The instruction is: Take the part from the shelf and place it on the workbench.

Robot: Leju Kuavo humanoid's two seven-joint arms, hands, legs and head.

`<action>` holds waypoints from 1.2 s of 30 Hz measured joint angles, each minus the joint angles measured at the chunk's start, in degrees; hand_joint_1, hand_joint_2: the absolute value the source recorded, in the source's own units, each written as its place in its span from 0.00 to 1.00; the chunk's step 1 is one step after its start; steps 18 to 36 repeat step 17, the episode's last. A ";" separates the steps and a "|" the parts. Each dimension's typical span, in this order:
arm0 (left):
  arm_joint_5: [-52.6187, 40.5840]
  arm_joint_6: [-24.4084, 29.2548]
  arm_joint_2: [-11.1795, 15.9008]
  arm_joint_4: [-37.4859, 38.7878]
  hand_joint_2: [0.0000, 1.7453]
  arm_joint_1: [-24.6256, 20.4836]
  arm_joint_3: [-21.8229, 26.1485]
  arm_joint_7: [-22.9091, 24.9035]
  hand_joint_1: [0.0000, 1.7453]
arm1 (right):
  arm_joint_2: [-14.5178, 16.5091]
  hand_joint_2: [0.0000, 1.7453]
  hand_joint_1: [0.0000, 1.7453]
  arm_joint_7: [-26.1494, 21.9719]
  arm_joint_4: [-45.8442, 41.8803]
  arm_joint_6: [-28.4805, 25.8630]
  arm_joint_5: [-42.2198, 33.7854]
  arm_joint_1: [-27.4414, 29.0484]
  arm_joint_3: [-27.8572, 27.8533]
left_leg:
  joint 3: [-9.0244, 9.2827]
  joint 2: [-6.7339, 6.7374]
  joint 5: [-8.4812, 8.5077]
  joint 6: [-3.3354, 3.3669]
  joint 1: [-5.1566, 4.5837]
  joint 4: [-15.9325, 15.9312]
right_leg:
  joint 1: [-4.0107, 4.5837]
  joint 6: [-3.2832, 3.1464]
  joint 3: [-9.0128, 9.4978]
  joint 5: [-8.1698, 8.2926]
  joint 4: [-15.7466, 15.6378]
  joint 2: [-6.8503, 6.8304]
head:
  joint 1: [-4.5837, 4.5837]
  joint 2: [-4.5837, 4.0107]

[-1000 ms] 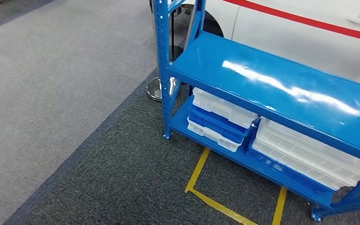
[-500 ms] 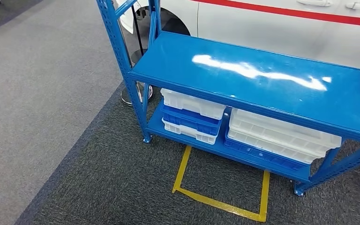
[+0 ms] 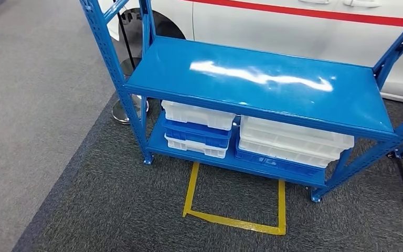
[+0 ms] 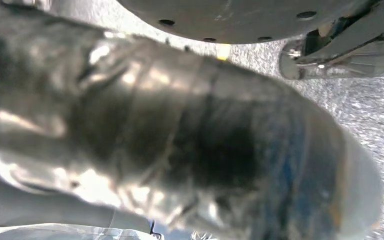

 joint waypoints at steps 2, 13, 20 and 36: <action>-0.02 -0.02 -0.01 0.01 0.00 0.16 -0.06 0.08 0.00 | -0.02 1.00 0.00 0.92 0.00 0.12 0.69 -0.04 0.18 | -0.09 0.89 -0.06 -0.04 -0.04 0.08 | -0.20 0.34 -1.85 -1.06 4.17 -0.33 | -0.01 0.00; -0.34 -0.09 -0.02 0.01 0.00 -0.27 -0.74 0.25 0.00 | -0.08 1.00 0.00 2.80 0.13 0.97 2.21 -0.03 1.25 | -1.18 1.42 -3.59 -3.12 -0.03 4.43 | -0.24 -2.41 6.90 5.72 -11.92 -0.96 | -0.11 0.00; -0.32 -0.09 -0.02 0.01 0.00 -0.11 -0.89 0.25 0.00 | -0.08 1.00 0.00 2.82 0.17 1.13 2.39 0.00 1.33 | -6.94 1.25 -9.38 -3.93 0.14 17.11 | -0.01 -3.19 6.80 5.70 -11.87 -0.96 | -0.16 0.00; -0.32 -0.09 -0.02 0.01 0.00 -0.11 -0.89 0.25 0.00 | -0.08 1.00 0.00 2.82 0.17 1.13 2.39 0.00 1.33 | -6.94 1.25 -9.38 -3.93 0.14 17.11 | -0.01 -3.19 6.80 5.70 -11.87 -0.96 | -0.16 0.00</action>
